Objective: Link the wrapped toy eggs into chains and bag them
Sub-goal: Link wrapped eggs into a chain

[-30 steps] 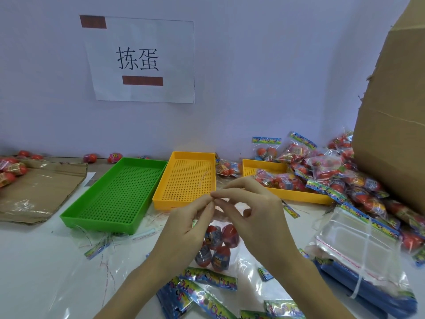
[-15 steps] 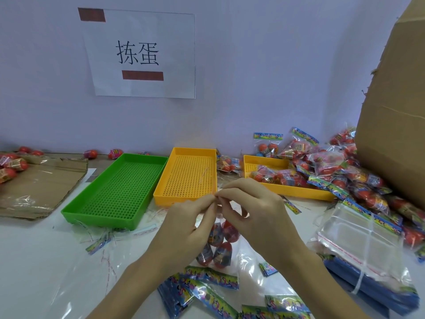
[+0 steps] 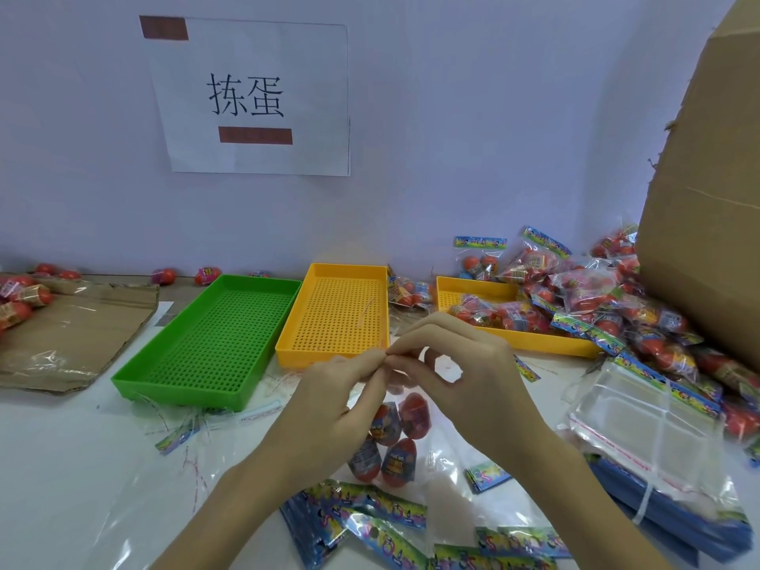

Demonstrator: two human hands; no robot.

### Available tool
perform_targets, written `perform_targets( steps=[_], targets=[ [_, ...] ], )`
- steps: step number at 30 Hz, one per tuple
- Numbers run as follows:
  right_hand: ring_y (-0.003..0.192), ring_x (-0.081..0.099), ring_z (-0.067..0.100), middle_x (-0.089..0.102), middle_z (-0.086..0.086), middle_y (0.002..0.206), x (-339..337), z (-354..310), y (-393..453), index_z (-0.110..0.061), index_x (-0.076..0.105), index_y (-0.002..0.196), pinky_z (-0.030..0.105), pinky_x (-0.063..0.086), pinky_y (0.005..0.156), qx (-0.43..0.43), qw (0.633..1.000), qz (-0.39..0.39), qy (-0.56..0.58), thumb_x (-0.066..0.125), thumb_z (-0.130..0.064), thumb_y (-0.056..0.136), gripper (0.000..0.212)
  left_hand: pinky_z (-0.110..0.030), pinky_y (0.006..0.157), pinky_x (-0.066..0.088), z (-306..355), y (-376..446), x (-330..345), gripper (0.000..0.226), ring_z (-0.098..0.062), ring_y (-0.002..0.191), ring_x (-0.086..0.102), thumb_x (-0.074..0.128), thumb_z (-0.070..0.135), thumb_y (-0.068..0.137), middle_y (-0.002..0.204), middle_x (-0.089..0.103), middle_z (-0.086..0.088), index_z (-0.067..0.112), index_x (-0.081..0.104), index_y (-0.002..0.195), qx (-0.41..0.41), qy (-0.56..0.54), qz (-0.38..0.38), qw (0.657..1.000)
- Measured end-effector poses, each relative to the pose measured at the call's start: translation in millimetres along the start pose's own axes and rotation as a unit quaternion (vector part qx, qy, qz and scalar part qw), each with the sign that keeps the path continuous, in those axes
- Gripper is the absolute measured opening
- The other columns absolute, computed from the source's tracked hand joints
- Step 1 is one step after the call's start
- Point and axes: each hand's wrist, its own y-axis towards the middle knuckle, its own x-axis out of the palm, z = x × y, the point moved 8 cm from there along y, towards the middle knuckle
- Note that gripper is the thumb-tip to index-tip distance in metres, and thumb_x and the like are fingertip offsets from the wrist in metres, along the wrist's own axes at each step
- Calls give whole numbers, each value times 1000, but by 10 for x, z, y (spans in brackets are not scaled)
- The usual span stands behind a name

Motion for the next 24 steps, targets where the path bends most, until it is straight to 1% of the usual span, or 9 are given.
perform_targets(
  steps=[4, 7, 11, 13, 15, 17, 18, 20, 24],
  targets=[
    [83, 65, 12, 71, 4, 94, 30, -1, -7, -5, 76, 96, 21, 55, 75, -1, 1000, -16, -7, 75, -5, 90, 5, -31, 89, 52, 13, 0, -7, 26, -7, 104, 68, 47, 28, 107, 101, 73, 25, 28, 72, 116, 7, 24, -11, 1000],
    [78, 60, 14, 67, 4, 91, 62, -9, -12, -4, 72, 92, 24, 53, 71, -7, 1000, -27, -13, 74, -4, 91, 3, -23, 87, 47, 52, 0, -12, 24, -4, 101, 67, 47, 26, 106, 99, 71, 27, 35, 68, 112, 21, 38, -11, 999],
    [73, 57, 17, 63, 4, 88, 68, 49, -17, -4, 69, 91, 30, 52, 66, 14, 999, -26, -28, 74, -2, 90, 5, -13, 84, 41, 114, 5, -38, 25, 4, 99, 65, 49, 28, 105, 102, 70, 32, 46, 63, 114, 33, 51, 9, 998],
    [75, 58, 13, 65, 2, 88, 54, 60, -22, -5, 70, 92, 27, 53, 66, 19, 999, -21, -14, 75, -2, 89, 7, -17, 84, 44, 120, 7, -42, 22, 4, 98, 65, 46, 36, 104, 103, 70, 33, 49, 62, 114, 33, 45, 13, 998],
    [80, 62, 7, 68, 0, 92, 37, 55, -19, -7, 71, 99, 20, 54, 70, 23, 999, -16, 18, 76, -9, 91, 10, -30, 85, 51, 92, 7, -52, 22, -2, 96, 67, 45, 38, 104, 100, 72, 29, 48, 63, 113, 25, 38, 14, 999],
    [84, 64, 6, 70, -1, 96, 36, 32, -11, -8, 73, 104, 17, 53, 73, 18, 999, -17, 21, 76, -17, 92, 16, -42, 84, 54, 45, 4, -49, 24, -9, 95, 69, 46, 34, 106, 94, 74, 22, 38, 69, 111, 14, 32, 4, 999],
    [84, 63, 6, 71, 0, 96, 35, 20, -7, -8, 75, 102, 18, 53, 74, 9, 1000, -17, 13, 76, -17, 91, 15, -44, 85, 54, 33, 1, -46, 25, -11, 96, 70, 46, 34, 106, 94, 75, 20, 33, 70, 111, 12, 29, -2, 1000],
    [84, 63, 6, 72, 2, 95, 23, 14, -4, -7, 77, 97, 18, 54, 74, 2, 1000, -10, 1, 74, -16, 90, 11, -42, 86, 54, 23, -2, -39, 25, -11, 98, 70, 46, 31, 107, 95, 75, 19, 30, 71, 112, 13, 30, -9, 999],
    [84, 64, 7, 73, 3, 95, 8, 23, -5, -5, 78, 97, 17, 55, 77, -3, 1000, -12, -3, 73, -11, 90, 10, -33, 87, 51, 5, 0, -27, 24, -8, 99, 67, 47, 28, 107, 95, 73, 23, 31, 71, 113, 19, 54, -18, 998]
  ],
)
